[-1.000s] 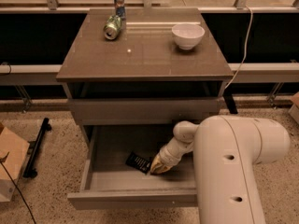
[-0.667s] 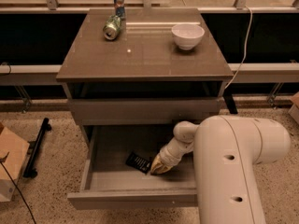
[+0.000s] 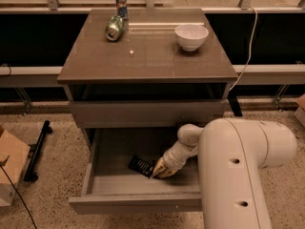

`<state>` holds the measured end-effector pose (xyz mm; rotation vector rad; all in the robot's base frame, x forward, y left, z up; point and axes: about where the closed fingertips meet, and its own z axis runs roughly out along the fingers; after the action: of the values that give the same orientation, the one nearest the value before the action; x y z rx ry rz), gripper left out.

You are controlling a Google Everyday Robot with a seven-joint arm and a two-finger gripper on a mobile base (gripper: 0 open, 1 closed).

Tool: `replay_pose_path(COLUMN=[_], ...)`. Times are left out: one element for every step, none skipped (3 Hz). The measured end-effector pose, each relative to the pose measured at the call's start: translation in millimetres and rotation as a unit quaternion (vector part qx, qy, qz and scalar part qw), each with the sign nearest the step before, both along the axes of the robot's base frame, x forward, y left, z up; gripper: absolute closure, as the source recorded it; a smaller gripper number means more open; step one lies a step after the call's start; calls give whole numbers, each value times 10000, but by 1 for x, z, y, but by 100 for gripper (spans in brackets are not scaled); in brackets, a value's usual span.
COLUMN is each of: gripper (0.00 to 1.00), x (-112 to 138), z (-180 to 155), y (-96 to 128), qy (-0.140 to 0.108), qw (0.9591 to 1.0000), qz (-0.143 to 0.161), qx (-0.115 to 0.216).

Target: Pick rxbar chocolate from middle drawer and place on counter

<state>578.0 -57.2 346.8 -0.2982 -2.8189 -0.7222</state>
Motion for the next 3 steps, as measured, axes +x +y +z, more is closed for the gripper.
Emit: replay_pose_path(gripper=[1, 0, 0], x=[-1, -1, -1], z=[4, 12, 14], y=[0, 0, 0], qy=[-55, -55, -56], qw=[10000, 10000, 10000], qz=[5, 5, 5], qx=[6, 6, 6])
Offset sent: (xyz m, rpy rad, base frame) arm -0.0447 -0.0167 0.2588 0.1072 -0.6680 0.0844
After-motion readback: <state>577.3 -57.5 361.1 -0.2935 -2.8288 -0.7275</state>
